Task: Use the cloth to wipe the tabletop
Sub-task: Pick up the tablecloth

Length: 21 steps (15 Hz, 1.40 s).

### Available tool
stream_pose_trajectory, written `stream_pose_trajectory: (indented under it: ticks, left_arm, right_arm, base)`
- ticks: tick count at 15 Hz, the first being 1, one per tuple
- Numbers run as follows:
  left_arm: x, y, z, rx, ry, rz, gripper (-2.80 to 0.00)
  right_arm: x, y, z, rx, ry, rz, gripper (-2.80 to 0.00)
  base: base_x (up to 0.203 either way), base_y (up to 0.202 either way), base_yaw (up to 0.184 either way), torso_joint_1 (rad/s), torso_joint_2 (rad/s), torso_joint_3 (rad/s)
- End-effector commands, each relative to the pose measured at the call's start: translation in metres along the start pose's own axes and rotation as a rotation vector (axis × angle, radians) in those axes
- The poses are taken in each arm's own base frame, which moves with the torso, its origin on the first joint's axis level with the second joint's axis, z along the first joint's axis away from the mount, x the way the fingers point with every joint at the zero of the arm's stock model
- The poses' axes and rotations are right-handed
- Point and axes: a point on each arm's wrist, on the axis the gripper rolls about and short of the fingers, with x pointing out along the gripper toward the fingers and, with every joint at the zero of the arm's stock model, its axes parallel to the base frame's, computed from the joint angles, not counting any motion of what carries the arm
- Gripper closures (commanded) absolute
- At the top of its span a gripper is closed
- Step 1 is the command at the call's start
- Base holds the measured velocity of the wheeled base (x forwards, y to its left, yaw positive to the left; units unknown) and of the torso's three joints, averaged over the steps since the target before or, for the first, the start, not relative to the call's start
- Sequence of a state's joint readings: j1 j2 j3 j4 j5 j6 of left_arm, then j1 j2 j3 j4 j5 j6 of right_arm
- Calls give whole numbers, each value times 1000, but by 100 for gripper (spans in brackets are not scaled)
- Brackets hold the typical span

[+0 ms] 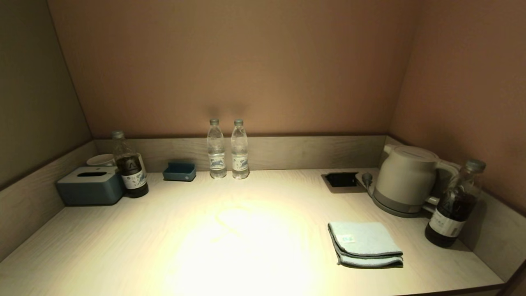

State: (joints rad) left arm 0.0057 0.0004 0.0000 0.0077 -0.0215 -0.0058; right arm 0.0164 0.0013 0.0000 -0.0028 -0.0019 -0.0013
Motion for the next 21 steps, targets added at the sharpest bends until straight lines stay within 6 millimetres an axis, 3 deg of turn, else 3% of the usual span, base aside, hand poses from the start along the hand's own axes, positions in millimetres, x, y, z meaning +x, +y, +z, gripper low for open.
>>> stream_pose_trajectory:
  ticks: [1, 21]
  left_arm:
    - [0, 0, 0, 0, 0, 0, 0]
    - [0, 0, 0, 0, 0, 0, 0]
  right_arm:
    - [0, 0, 0, 0, 0, 1, 0]
    - [0, 0, 0, -13, 0, -5, 0]
  base:
    - [0, 0, 0, 0, 0, 0]
    - [0, 0, 0, 0, 0, 0]
